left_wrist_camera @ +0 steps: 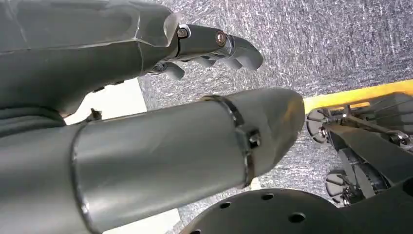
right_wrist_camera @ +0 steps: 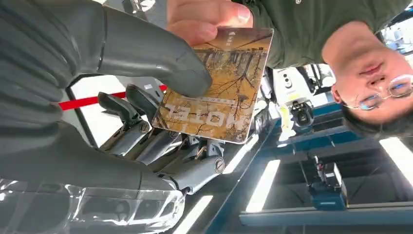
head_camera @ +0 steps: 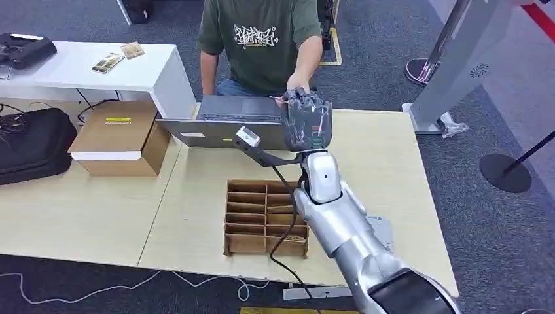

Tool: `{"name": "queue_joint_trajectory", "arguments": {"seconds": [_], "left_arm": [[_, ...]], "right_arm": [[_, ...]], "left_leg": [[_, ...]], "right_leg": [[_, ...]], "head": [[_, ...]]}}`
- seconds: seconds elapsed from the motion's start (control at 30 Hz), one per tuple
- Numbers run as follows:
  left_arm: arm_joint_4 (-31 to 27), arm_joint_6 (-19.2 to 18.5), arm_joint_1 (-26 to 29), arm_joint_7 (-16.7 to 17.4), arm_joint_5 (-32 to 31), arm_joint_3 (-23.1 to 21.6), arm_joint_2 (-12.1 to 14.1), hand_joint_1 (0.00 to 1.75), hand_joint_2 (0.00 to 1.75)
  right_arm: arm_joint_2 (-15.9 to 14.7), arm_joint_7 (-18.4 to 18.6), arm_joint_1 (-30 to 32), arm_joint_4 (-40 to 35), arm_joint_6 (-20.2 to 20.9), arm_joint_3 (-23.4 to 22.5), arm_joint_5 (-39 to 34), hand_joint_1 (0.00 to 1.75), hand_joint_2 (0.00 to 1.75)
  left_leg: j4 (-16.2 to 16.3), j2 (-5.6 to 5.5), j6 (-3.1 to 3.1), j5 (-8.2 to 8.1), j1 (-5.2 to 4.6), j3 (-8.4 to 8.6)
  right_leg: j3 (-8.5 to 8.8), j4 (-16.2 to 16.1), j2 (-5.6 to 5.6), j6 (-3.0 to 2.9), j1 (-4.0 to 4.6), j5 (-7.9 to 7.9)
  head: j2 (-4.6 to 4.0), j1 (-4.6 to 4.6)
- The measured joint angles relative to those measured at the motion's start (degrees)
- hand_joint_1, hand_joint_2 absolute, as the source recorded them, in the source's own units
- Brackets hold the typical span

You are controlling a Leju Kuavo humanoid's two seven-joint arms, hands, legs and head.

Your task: Pass the card to the sensor for recognition and then transmit it.

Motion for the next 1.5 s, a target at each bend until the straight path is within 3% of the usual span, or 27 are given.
{"name": "queue_joint_trajectory", "arguments": {"seconds": [0.8, 0.83, 0.87, 1.5], "left_arm": [[0.00, -0.13, 0.03, 0.00, 0.66, 0.00, 0.11, 0.00, 0.00], [0.00, -0.13, 0.03, 0.00, 0.66, -0.02, 0.11, 0.00, 0.00], [0.00, -0.13, 0.03, 0.00, 0.66, 0.00, 0.11, 0.00, 0.00], [0.00, -0.13, 0.03, 0.00, 0.48, -0.02, 0.20, 0.00, 0.00]], "right_arm": [[0.98, -0.77, -1.15, 2.56, -0.07, 0.04, 0.00, 1.75, 1.75], [0.98, -0.77, -1.15, 2.56, -0.07, 0.02, 0.00, 0.82, 1.75], [0.98, -0.77, -1.15, 2.56, -0.07, 0.02, 0.00, 0.00, 1.75], [1.27, -1.16, -1.13, 2.95, -1.46, 0.02, 0.00, 0.00, 1.75]], "left_leg": [[0.00, 0.00, 0.00, 0.00, 0.00, -0.01], [0.00, 0.00, 0.00, 0.00, 0.00, -0.01], [0.00, 0.00, 0.00, 0.00, 0.00, -0.01], [0.01, 0.00, 0.00, 0.00, 0.00, 0.00]], "right_leg": [[0.00, 0.00, 0.00, 0.00, 0.00, 0.00], [0.00, 0.00, 0.00, 0.00, 0.00, 0.00], [0.00, 0.00, 0.00, 0.00, 0.00, 0.00], [0.00, 0.00, 0.00, 0.00, 0.00, 0.00]], "head": [[0.00, 0.00], [0.00, 0.00], [0.00, 0.00], [0.00, 0.00]]}}
